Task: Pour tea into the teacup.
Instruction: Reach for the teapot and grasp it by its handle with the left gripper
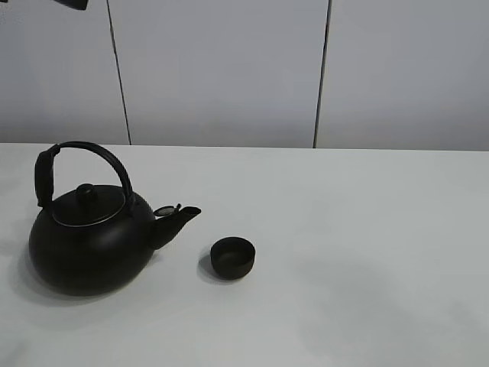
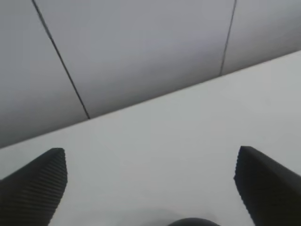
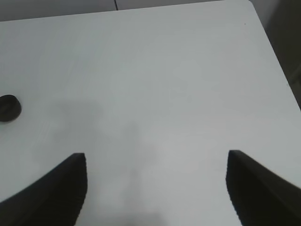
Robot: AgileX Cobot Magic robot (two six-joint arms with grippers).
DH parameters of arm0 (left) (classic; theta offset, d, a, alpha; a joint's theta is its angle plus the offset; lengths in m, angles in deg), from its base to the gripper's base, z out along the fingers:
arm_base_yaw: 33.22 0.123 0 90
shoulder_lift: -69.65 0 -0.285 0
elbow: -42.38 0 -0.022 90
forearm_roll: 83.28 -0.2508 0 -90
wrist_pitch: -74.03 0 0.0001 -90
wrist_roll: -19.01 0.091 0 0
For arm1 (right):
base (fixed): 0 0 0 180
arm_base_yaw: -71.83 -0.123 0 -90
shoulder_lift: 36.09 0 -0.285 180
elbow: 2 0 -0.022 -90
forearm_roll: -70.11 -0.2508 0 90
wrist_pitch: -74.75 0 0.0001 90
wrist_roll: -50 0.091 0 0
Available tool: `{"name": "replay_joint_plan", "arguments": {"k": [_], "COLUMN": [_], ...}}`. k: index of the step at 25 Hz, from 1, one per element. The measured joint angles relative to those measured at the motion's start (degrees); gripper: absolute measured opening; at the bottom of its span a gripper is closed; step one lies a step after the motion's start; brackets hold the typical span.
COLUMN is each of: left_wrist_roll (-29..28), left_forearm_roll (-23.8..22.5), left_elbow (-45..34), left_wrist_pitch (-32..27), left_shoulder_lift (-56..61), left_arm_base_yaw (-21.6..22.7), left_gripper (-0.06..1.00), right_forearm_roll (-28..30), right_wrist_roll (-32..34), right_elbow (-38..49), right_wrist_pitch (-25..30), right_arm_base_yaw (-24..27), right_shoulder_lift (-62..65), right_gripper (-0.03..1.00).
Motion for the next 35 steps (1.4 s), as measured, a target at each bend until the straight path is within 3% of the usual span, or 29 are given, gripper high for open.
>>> {"name": "replay_joint_plan", "arguments": {"k": [3,7,10,13,17,24,35], "left_wrist_roll": [0.0,-1.4,-7.6,-14.5,-19.6,-21.2,-22.8], "left_forearm_roll": [-1.1,-7.0,-10.2,-11.5,-13.6,-22.2,-22.8], "left_elbow": [-14.5,-32.1,-40.5,-44.6,-45.8,-45.8,-45.1], "left_wrist_pitch": [21.8,50.8,62.2,65.3,66.2,66.6,73.9], "left_shoulder_lift": [5.4,8.0,7.5,5.9,2.0,-8.7,-19.3], "left_arm_base_yaw": [-0.2,-0.2,-0.2,-0.2,-0.2,-0.2,-0.2], "left_gripper": [0.7,0.7,0.7,0.7,0.7,0.7,0.7], "right_forearm_roll": [0.0,0.0,0.0,0.0,0.0,0.0,0.0], "right_wrist_roll": [0.0,0.0,0.0,0.0,0.0,0.0,0.0], "right_elbow": [0.0,0.0,0.0,0.0,0.0,0.0,0.0], "right_wrist_pitch": [0.0,0.0,0.0,0.0,-0.1,-0.1,-0.1], "right_arm_base_yaw": [0.0,0.0,0.0,0.0,0.0,0.0,0.0], "right_shoulder_lift": [0.0,0.0,0.0,0.0,0.0,0.0,0.0], "right_gripper": [0.56,0.56,0.56,0.56,0.56,0.56,0.56]}}
